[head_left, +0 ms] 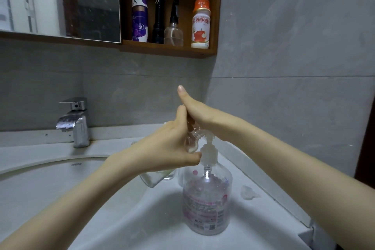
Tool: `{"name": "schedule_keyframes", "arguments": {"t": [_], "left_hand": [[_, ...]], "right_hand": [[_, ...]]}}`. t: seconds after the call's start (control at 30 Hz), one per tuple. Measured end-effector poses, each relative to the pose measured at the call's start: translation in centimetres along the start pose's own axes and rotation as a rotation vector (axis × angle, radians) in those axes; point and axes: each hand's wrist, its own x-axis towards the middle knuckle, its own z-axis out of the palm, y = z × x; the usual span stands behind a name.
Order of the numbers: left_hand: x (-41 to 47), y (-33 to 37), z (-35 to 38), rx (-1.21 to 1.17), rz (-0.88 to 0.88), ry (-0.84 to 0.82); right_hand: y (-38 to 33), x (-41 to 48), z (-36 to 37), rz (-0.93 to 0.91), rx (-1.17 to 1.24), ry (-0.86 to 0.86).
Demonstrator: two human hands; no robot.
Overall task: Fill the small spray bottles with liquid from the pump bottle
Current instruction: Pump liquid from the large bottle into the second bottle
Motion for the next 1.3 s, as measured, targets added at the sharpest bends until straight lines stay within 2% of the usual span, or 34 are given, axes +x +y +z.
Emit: {"name": "schedule_keyframes", "arguments": {"t": [0.43, 0.57, 0.7, 0.83, 0.97, 1.13, 1.3], "left_hand": [[0.6, -0.2, 0.1, -0.091, -0.029, 0.076], [0.6, -0.2, 0.0, -0.076, -0.023, 0.068], [0.3, -0.2, 0.2, -0.053, -0.030, 0.039], [0.3, -0.4, 0.2, -0.094, -0.034, 0.027], [0.3, -0.4, 0.2, -0.108, -0.029, 0.029], [0.2, -0.5, 0.1, -0.108, -0.027, 0.030], [0.1, -0.4, 0.2, -0.082, -0.035, 0.015]], "right_hand": [[0.3, -0.1, 0.0, -0.053, -0.019, -0.014], [0.6, 0.3, 0.4, -0.187, -0.027, 0.169], [2.5, -0.6, 0.7, -0.280, 0.322, 0.444], [6.2, -3.7, 2.2, -0.347, 0.343, 0.585], [7.5, -5.9, 3.3, -0.486, 0.353, 0.518], [8.3, -6.6, 3.5, -0.459, 0.330, 0.449], [8.6, -7.1, 3.7, -0.451, 0.432, 0.345]]}}
